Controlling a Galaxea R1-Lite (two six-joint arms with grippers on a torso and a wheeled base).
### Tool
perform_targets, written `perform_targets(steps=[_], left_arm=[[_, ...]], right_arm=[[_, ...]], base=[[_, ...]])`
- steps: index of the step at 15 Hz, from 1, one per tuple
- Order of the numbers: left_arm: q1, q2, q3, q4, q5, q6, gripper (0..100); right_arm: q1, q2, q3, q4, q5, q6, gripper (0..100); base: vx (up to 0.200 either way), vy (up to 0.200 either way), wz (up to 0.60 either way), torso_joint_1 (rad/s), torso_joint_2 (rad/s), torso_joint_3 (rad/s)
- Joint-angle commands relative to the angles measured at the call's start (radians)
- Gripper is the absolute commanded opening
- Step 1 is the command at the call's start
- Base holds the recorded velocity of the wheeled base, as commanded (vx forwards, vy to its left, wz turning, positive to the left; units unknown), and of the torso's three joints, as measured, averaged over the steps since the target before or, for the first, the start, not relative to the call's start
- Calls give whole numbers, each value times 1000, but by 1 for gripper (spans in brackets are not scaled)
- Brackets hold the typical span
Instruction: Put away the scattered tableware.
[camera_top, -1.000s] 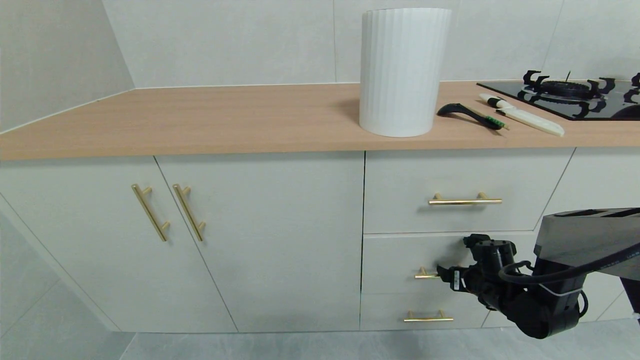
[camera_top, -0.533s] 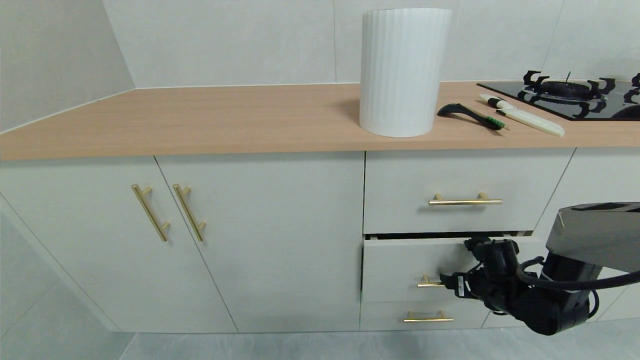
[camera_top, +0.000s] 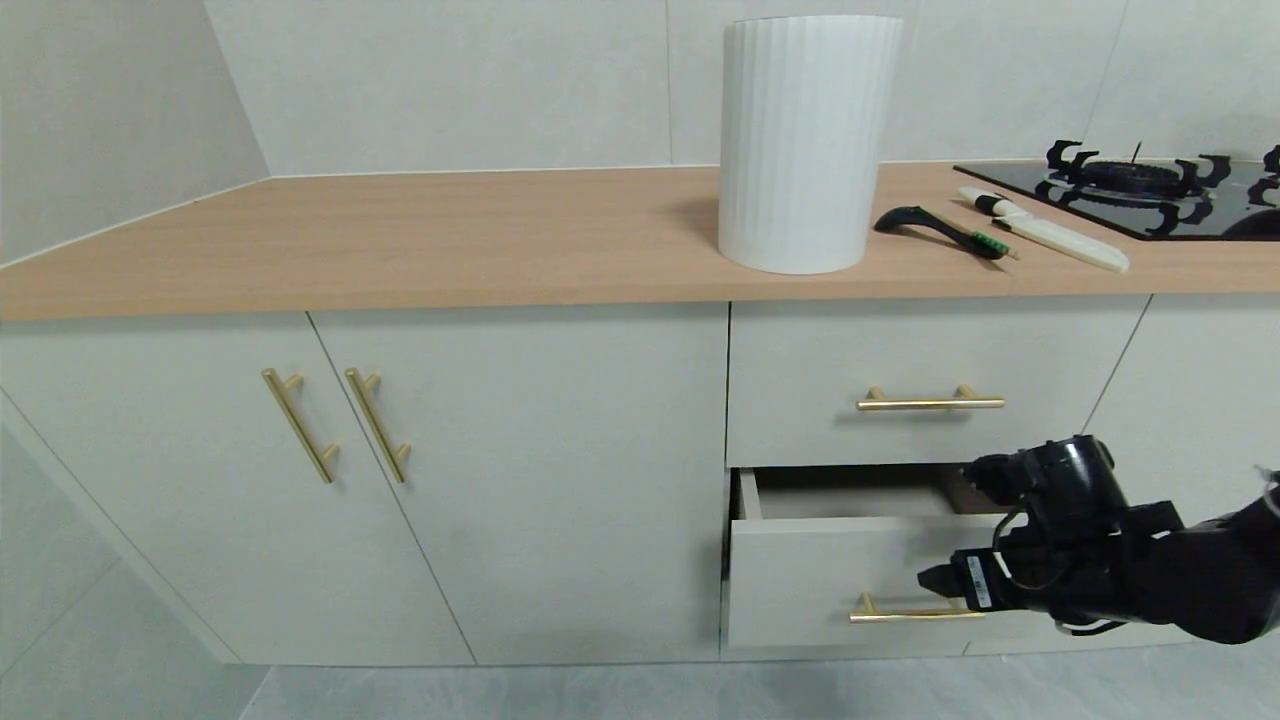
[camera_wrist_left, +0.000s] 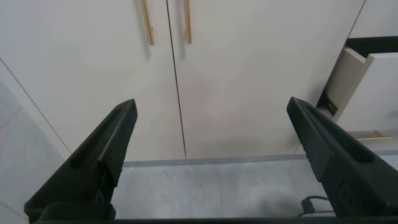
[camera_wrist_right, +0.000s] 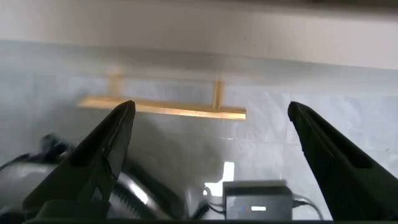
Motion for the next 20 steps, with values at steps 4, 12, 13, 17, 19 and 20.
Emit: perform_targets(steps=[4,12,13,17,19,20], left_arm=[[0,1,0,0,0,0,100],[0,1,0,0,0,0,100],[0,1,0,0,0,0,100],[0,1,0,0,0,0,100],[0,1,0,0,0,0,100],[0,1,0,0,0,0,100]], right_arm=[[75,-243,-3,28,-3,-2,100],[75,88,26,-384,-92,46,100],[75,112,26,-423,-104,49,100],[75,184,27,-530,-139,47,100],[74,180,29,-530,-139,47,100],[74,177,32,-530,-139,47,100]], base=[[0,0,0,0,0,0],[0,0,0,0,0,0],[0,0,0,0,0,0],[0,0,0,0,0,0],[0,0,0,0,0,0],[0,0,0,0,0,0]])
